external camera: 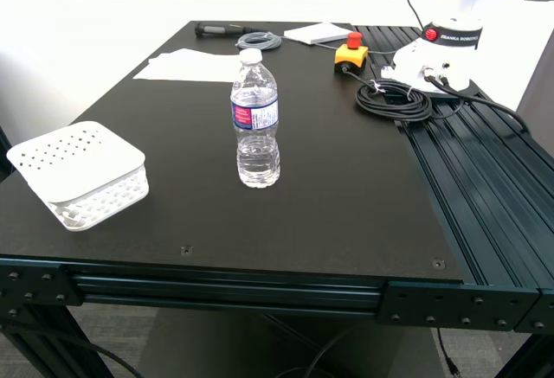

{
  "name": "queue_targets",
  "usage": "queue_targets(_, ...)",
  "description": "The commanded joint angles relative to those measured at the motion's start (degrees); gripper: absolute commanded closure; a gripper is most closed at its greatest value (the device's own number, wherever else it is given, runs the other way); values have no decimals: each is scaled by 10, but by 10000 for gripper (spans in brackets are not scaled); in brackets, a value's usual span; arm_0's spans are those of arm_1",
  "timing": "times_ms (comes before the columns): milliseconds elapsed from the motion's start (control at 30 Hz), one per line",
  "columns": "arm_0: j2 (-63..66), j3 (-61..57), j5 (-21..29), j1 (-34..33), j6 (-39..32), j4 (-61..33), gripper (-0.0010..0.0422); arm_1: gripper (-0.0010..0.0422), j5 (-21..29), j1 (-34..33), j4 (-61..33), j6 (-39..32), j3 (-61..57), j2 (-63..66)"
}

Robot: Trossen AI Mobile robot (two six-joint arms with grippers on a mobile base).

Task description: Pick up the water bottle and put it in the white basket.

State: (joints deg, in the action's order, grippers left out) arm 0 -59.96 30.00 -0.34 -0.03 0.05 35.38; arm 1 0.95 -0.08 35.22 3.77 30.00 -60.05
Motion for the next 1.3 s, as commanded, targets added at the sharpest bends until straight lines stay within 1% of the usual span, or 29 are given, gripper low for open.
queue_targets(33,0,0,0,0,0,2,412,413,1,0,2,-10,0,0)
queue_targets(600,0,0,0,0,0,2,412,413,5,0,-1,-9,0,0)
queue_targets(667,0,0,0,0,0,2,412,412,28,0,-5,-15,0,0)
queue_targets(833,0,0,0,0,0,2,412,413,108,0,-26,-42,0,0)
queue_targets(1033,0,0,0,0,0,2,412,413,166,-1,-32,-49,-1,0)
queue_targets(1100,0,0,0,0,0,2,412,413,183,-2,-32,-57,-1,0)
queue_targets(1200,0,0,0,0,0,1,412,413,195,-11,-36,-60,-1,0)
queue_targets(1300,0,0,0,0,0,2,412,413,199,-44,-63,-85,-1,0)
